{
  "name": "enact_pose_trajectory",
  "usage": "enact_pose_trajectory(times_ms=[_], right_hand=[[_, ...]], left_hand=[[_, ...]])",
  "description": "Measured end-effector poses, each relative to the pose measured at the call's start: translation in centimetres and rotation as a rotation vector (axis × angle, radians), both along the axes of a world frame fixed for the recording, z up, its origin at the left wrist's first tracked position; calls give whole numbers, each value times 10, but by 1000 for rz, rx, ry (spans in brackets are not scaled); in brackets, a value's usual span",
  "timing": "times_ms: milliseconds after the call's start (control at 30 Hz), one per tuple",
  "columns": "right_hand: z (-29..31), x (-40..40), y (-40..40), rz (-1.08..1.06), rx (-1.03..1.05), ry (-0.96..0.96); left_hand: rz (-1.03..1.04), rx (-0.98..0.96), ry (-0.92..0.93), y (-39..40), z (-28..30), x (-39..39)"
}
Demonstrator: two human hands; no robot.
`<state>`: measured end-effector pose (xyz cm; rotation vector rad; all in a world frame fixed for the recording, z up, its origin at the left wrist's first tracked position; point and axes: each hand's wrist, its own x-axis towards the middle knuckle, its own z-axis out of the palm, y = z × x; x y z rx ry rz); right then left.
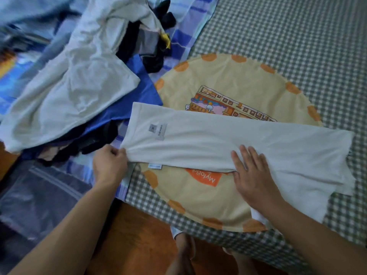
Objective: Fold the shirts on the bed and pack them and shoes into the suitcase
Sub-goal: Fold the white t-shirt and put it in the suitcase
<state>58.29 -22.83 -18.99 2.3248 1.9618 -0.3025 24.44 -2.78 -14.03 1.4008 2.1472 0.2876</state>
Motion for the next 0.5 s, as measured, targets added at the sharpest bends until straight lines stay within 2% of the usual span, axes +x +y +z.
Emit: enact_pose_trajectory(times_ms=[67,133,267,400,500], right_hand=[[8,-2,3,-8,32,23],[14,0,13,-25,133,60],[8,32,67,-96,323,35],[-10,79,109,-255,154,-5],[-13,92,116,-270,127,-20]], left_hand=[[-43,-9,34,2,3,0],[-159,79,97,18,4,5],[-659,381,265,78,-4,36],[-891,264,428,138,-24,61],[-886,234,585,154,-26,61]])
